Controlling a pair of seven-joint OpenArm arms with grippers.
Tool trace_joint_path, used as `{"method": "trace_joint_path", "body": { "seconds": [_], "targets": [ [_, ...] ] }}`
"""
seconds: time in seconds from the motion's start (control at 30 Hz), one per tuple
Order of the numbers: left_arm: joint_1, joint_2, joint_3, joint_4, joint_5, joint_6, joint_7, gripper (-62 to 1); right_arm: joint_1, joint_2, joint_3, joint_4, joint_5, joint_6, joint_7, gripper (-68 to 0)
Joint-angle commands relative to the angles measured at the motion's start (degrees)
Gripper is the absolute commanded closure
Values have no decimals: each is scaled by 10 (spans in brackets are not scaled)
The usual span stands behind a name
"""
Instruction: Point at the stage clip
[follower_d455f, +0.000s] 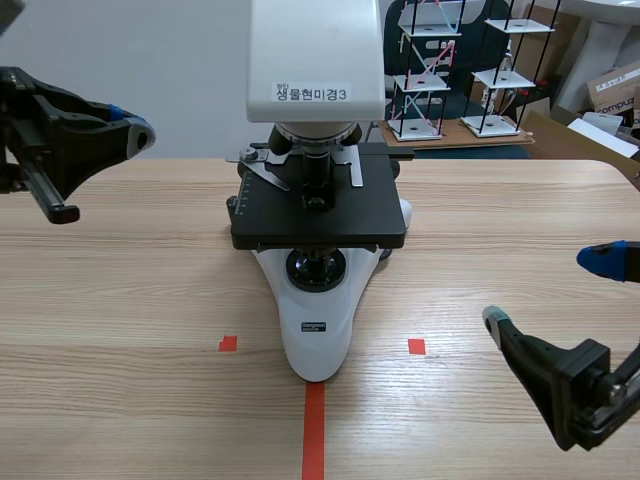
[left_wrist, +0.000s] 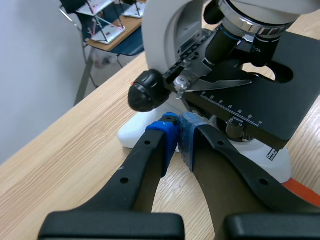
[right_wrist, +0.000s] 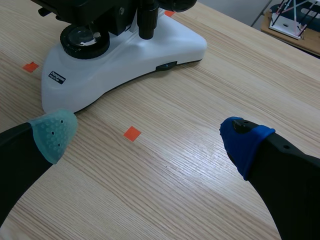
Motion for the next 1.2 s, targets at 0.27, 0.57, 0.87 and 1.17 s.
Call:
{"method": "trace_joint_path", "body": {
  "seconds": [0.27, 0.57, 0.87, 1.17],
  "targets": [
    [-82, 30, 78, -7, -8, 2, 37, -14, -1, 4, 7, 5, 4, -2, 6, -634],
    [-103, 42, 104, -18, -8, 2, 54, -14, -1, 4, 7, 5, 4, -2, 6, -634],
    [-103, 42, 104, -18, -5, 2, 54, -14, -1, 4, 7, 5, 4, -2, 6, -634],
    [-103, 42, 104, -18, -5, 2, 55, -14, -1, 4, 7, 5, 4, -2, 6, -634]
  ]
}}
